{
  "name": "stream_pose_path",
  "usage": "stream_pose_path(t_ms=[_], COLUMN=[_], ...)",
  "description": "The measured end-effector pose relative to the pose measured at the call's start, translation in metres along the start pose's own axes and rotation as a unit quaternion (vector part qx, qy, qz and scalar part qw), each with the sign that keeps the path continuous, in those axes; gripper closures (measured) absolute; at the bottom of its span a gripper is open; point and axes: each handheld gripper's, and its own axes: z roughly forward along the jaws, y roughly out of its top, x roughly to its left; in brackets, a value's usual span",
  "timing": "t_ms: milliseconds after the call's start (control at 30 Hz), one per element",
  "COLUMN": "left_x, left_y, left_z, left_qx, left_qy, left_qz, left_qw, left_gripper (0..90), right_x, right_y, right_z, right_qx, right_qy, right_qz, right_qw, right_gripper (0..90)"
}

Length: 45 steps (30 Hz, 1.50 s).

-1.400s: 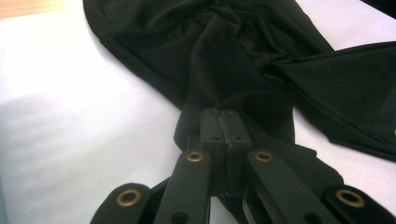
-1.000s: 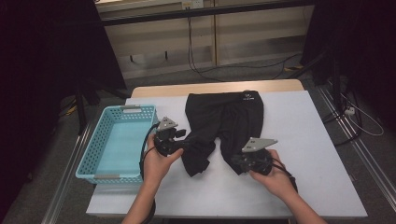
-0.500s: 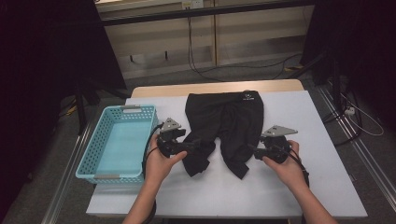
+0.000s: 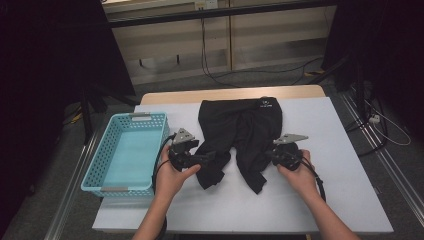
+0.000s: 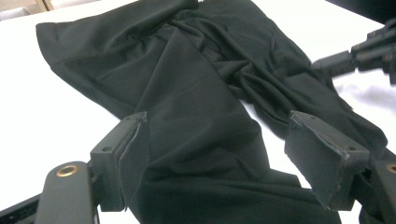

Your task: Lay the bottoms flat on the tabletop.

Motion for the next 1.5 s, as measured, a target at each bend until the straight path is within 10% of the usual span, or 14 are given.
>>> stream_pose_path(t_ms=[300,533,867,1167,1300,1500], left_x=[-0.004,-0.006,-0.010,-0.014,-0.013,-0.010], left_y=[-0.001,-0.001,0.002,0.006,0.006,0.005], left_z=[0.002,0.003,0.009,0.014,0.013,0.010], left_qx=[0.002,0.001,0.004,0.003,0.004,0.001], left_qy=[-0.007,-0.013,-0.025,-0.032,-0.032,-0.026], left_qz=[0.003,0.003,0.011,0.013,0.013,0.011], left_qw=[1.0000,0.9999,0.9996,0.9994,0.9994,0.9996], left_gripper=[22.9,22.7,21.9,21.8,21.8,22.0], right_x=[-0.053,-0.062,-0.022,0.053,0.063,0.050], right_y=[0.000,-0.005,-0.003,-0.004,-0.011,-0.006], right_z=[-0.024,-0.022,-0.031,-0.021,-0.003,0.003], right_qx=[-0.038,-0.030,-0.032,0.013,0.049,0.044], right_qy=[-0.087,-0.103,-0.026,0.083,0.035,0.039], right_qz=[0.034,0.028,-0.016,-0.114,-0.146,-0.119], right_qw=[0.9949,0.9938,0.9990,0.9899,0.9874,0.9912], right_gripper=[90.0,88.7,54.4,64.6,64.6,87.1])
